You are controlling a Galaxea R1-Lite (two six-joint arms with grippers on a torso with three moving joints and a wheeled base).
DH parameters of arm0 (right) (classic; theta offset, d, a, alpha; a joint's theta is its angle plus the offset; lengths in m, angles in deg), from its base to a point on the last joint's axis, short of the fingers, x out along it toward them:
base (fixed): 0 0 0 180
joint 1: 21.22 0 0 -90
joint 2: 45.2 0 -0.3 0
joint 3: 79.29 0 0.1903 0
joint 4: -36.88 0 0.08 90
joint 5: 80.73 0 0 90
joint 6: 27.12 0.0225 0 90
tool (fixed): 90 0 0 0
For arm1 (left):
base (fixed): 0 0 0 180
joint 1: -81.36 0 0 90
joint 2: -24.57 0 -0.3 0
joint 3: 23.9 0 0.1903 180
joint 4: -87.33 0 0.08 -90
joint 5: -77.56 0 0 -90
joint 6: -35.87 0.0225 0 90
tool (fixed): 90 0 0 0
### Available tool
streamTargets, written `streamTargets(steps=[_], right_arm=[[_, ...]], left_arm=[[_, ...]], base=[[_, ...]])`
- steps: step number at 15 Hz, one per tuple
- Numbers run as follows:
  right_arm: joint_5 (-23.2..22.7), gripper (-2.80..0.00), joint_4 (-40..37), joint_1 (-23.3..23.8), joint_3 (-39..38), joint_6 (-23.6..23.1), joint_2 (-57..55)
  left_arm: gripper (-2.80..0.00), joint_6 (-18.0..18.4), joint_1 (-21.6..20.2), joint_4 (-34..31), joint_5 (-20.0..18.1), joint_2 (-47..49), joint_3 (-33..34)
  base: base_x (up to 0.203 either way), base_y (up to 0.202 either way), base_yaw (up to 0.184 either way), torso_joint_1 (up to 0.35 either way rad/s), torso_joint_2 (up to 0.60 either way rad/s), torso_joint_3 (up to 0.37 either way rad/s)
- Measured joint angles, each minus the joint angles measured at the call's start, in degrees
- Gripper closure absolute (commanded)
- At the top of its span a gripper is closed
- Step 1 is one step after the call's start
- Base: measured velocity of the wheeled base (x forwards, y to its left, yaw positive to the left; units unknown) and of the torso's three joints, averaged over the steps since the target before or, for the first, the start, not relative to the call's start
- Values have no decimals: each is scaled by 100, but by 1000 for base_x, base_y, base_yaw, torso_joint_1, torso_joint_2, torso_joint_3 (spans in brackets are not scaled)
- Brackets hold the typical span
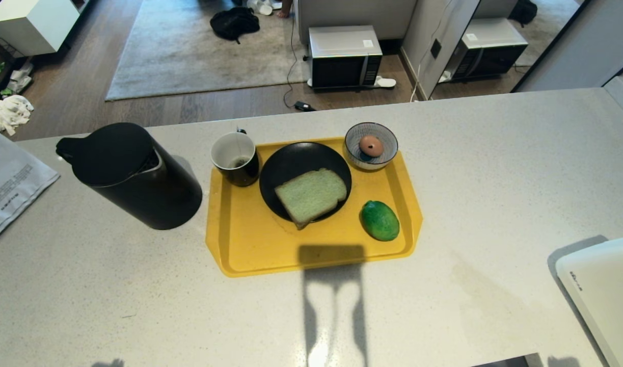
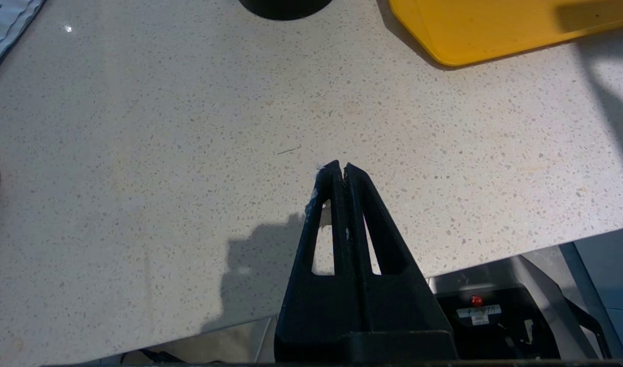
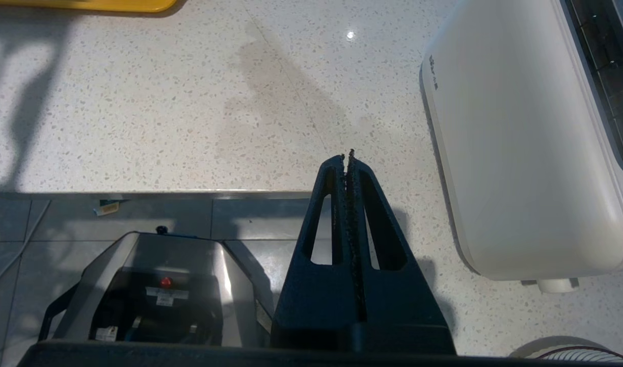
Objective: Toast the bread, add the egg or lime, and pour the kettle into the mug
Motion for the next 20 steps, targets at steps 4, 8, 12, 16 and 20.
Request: streamTargets(steps=[4, 8, 12, 16, 20], right_arm=[[16, 0, -2, 0, 0, -8, 0], [27, 0, -1, 0, 0, -9, 0], [27, 0, 0, 0, 0, -9, 0], [27, 0, 0, 0, 0, 8, 0], [28, 0, 0, 0, 0, 11, 0]], left_arm=[[0, 0, 0, 0, -3, 2, 0], [0, -2, 0, 0, -5, 2, 0], [0, 8, 0, 1, -3, 2, 0], [0, 8, 0, -1, -3, 2, 0], [0, 9, 0, 0, -5, 2, 0]], base=[[0, 0, 0, 0, 0, 0], [0, 0, 0, 0, 0, 0], [-2, -7, 98, 0, 1, 0], [0, -5, 134, 2, 5, 2], [0, 0, 0, 0, 0, 0]])
